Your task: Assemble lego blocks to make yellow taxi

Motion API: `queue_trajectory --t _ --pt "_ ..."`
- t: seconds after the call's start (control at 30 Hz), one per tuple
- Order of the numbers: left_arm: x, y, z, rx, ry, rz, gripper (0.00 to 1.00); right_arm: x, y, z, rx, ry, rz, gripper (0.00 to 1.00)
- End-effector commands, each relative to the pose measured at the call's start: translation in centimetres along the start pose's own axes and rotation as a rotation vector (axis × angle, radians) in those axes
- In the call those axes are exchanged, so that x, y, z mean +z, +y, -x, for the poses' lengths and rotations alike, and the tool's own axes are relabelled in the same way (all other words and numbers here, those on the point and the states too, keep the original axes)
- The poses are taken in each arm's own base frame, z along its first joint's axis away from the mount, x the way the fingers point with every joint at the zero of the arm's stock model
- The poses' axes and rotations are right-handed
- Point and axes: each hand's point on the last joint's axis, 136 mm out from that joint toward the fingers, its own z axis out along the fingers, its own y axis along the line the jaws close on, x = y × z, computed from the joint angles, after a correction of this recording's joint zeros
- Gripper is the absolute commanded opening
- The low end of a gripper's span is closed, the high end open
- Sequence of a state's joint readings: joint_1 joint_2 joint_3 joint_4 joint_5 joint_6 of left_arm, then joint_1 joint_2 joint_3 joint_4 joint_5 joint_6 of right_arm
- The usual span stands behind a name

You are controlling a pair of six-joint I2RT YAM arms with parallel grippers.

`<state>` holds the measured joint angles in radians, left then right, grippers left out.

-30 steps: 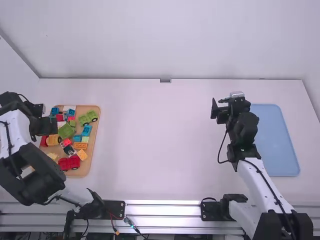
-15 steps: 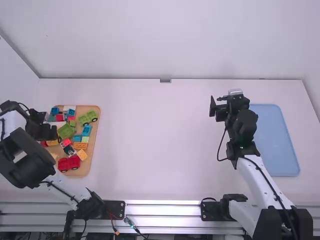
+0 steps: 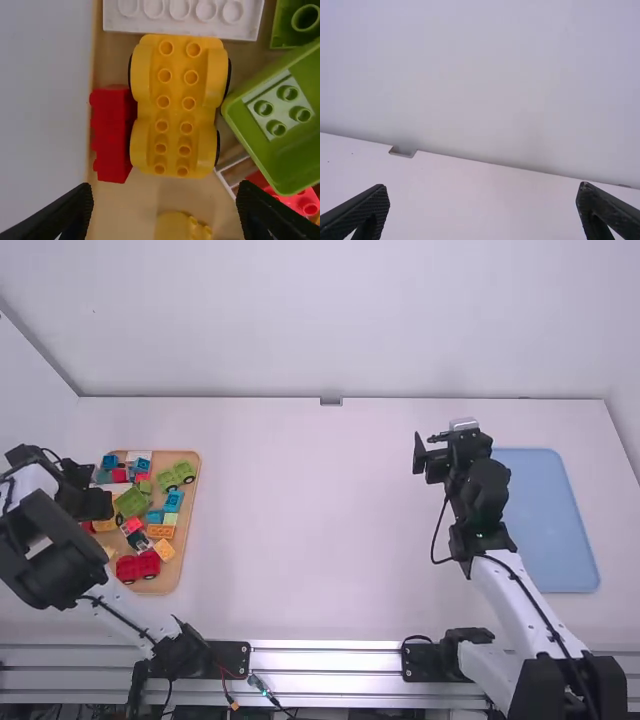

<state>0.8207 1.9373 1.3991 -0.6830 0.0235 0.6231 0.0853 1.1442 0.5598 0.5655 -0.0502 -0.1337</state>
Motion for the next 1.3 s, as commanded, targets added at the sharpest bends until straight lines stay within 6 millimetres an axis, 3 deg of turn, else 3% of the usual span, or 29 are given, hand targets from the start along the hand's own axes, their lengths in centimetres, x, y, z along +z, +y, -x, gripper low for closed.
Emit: queue_trajectory --t 0.0,0.2,0.7,1.27 --pt "0.8 -0.9 -0.7 -0.004 0.009 -0.025 0.79 0.3 -0.3 1.4 0.000 -0.032 -0.005 0.99" --pt "1.6 -1.1 -0.7 -0.004 -0.011 -0.023 0.84 0.3 -0.2 1.5 0.001 -0.034 -0.004 0.99" --pt "2.8 -1.5 -0.7 -0.026 -0.050 -0.024 0.74 0.3 0.0 1.6 -0.001 -0.038 0.003 0.99" --pt "2.8 -1.0 0.1 -0.016 -0.083 -0.001 0.74 0.3 0.4 2.1 -0.003 -0.055 0.011 0.99"
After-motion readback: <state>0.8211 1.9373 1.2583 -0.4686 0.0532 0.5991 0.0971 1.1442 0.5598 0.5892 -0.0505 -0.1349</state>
